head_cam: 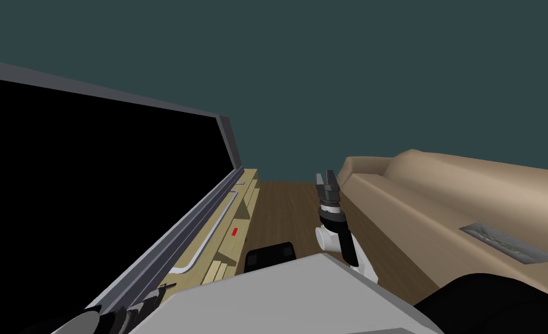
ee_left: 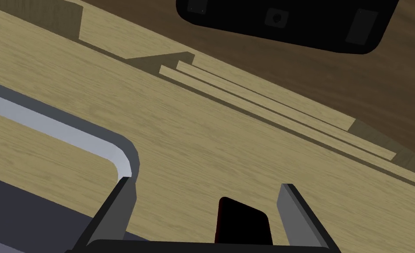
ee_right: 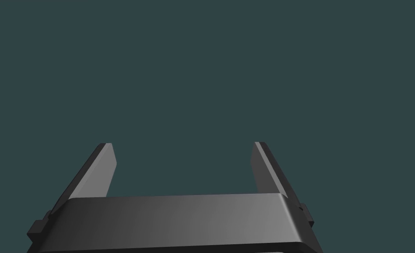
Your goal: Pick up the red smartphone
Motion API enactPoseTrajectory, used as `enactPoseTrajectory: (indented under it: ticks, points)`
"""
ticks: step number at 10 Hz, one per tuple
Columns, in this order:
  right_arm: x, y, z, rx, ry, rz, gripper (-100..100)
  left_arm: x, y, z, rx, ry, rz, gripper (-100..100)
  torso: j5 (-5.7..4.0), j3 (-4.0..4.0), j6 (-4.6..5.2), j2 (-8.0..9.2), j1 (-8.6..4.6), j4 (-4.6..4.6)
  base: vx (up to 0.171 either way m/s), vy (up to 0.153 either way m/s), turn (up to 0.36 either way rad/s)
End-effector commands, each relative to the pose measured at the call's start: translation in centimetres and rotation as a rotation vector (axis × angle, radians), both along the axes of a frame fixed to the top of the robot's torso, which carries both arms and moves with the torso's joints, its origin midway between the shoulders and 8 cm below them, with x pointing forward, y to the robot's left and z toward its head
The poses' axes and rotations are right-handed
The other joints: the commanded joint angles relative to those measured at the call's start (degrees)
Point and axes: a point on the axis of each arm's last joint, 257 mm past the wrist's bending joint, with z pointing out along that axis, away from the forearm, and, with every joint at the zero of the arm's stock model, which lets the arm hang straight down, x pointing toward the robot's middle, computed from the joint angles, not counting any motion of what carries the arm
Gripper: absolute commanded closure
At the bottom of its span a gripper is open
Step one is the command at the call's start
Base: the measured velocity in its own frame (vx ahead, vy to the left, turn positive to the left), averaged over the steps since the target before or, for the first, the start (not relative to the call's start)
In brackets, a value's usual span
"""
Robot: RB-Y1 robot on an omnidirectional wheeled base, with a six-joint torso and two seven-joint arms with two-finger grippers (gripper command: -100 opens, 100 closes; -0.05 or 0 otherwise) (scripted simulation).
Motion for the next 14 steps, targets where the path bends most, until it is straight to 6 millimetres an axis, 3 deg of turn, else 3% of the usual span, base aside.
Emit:
enactPoseTrajectory:
  ticks: [1,5,6,7,8,11,12,13,14]
  points:
    - [0.0,0.0,0.0,0.000,0.000,0.000,0,-1.8,0.7,0.3,-0.008,0.052,-0.001,-100,0.00,0.00,0.00,0.00,0.00,0.00,-0.010,0.102,-0.105]
    - [0.0,0.0,0.0,0.000,0.000,0.000,0,-5.0,3.1,1.7,0.015,0.140,0.000,-100,0.06,0.07,-0.02,0.12,0.25,0.03,-0.025,0.145,-0.040]
    - [0.0,0.0,0.0,0.000,0.000,0.000,0,-4.3,2.6,1.4,0.007,0.126,-0.001,-100,0.10,0.09,-0.03,0.16,0.47,0.03,-0.018,0.104,-0.011]
    - [0.0,0.0,0.0,0.000,0.000,0.000,0,-4.4,2.7,1.5,0.008,0.129,-0.001,0,0.08,0.06,-0.02,0.10,0.17,0.03,-0.003,0.018,-0.004]
    - [0.0,0.0,0.0,0.000,0.000,0.000,0,-4.2,2.7,0.5,0.008,0.130,0.005,-100,0.00,0.03,-0.02,0.05,-0.13,0.01,-0.013,0.010,-0.036]
    - [0.0,0.0,0.0,0.000,0.000,0.000,0,-4.0,2.7,-1.0,0.009,0.132,0.013,-100,0.31,-0.05,0.03,-0.06,0.09,-0.04,-0.020,-0.005,-0.038]
    - [0.0,0.0,0.0,0.000,0.000,0.000,0,-4.1,2.6,-0.5,0.009,0.132,0.011,-100,0.31,-0.07,0.03,-0.08,0.12,-0.05,-0.008,-0.002,-0.005]
    - [0.0,0.0,0.0,0.000,0.000,0.000,0,-4.1,2.6,-0.6,0.009,0.131,0.011,100,0.31,-0.08,0.03,-0.11,0.13,-0.06,0.000,0.000,0.000]
    - [0.0,0.0,0.0,0.000,0.000,0.000,0,-4.1,2.6,-0.6,0.009,0.132,0.011,100,0.31,-0.10,0.03,-0.14,0.14,-0.06,0.000,0.000,0.000]
